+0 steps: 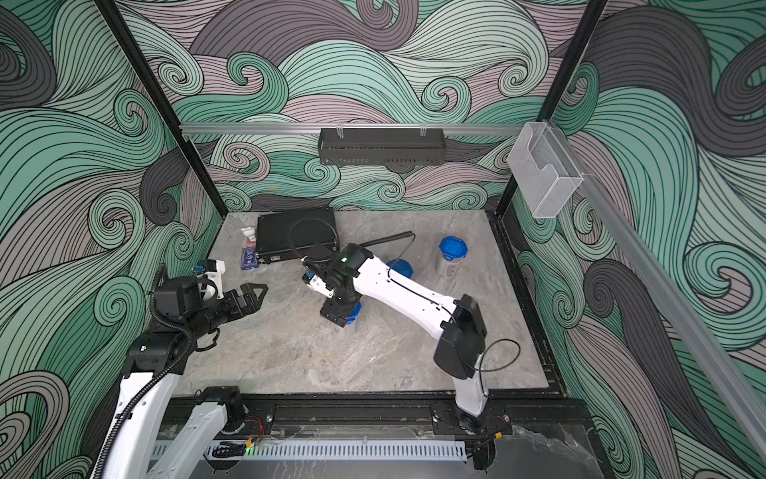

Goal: Take out toiletry kits
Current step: Place the container at the center of the board.

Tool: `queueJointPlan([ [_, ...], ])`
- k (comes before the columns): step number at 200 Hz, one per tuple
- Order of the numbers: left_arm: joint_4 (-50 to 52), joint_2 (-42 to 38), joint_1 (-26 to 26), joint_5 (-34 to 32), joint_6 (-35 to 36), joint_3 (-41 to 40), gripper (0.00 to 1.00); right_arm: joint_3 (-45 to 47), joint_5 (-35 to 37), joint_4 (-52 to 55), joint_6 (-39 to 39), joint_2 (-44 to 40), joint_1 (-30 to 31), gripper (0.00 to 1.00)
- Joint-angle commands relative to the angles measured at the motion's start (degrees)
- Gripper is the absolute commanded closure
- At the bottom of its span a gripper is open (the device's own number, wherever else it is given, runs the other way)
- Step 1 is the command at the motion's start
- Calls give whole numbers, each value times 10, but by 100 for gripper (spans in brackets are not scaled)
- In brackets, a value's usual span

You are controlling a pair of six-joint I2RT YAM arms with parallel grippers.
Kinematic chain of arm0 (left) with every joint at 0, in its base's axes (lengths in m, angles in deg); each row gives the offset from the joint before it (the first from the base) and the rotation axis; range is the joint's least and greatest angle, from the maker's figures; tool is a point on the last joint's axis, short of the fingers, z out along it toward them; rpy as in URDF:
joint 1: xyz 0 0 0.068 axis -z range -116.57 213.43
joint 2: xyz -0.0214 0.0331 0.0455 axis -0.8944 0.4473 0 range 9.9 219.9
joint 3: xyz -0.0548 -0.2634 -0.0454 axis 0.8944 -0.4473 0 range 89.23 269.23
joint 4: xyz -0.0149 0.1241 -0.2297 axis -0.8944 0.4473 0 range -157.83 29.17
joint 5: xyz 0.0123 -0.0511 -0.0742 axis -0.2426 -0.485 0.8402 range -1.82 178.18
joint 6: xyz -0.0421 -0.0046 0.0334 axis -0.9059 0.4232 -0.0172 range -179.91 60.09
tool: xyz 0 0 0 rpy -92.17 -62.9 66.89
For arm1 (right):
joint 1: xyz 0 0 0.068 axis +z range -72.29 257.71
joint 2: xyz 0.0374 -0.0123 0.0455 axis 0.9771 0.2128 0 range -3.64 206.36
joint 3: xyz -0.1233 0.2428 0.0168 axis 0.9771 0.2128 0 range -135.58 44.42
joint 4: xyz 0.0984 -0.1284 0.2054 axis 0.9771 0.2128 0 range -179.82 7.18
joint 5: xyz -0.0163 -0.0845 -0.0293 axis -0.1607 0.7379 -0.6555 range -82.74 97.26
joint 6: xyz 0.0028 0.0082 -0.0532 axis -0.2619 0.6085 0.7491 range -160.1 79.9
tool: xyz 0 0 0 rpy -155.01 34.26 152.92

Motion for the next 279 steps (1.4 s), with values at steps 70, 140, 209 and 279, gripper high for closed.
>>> queueJointPlan([
  [70,17,-6,2,-25,6,13,1,-212,41,79,-4,156,9,24],
  [140,17,0,1,-22,5,12,1,-241,49,97,-2,193,9,19],
  [209,17,4,2,-17,6,12,2,-236,39,95,0,193,9,10],
  [279,16,4,1,-14,6,11,2,-236,26,96,-2,178,9,1],
])
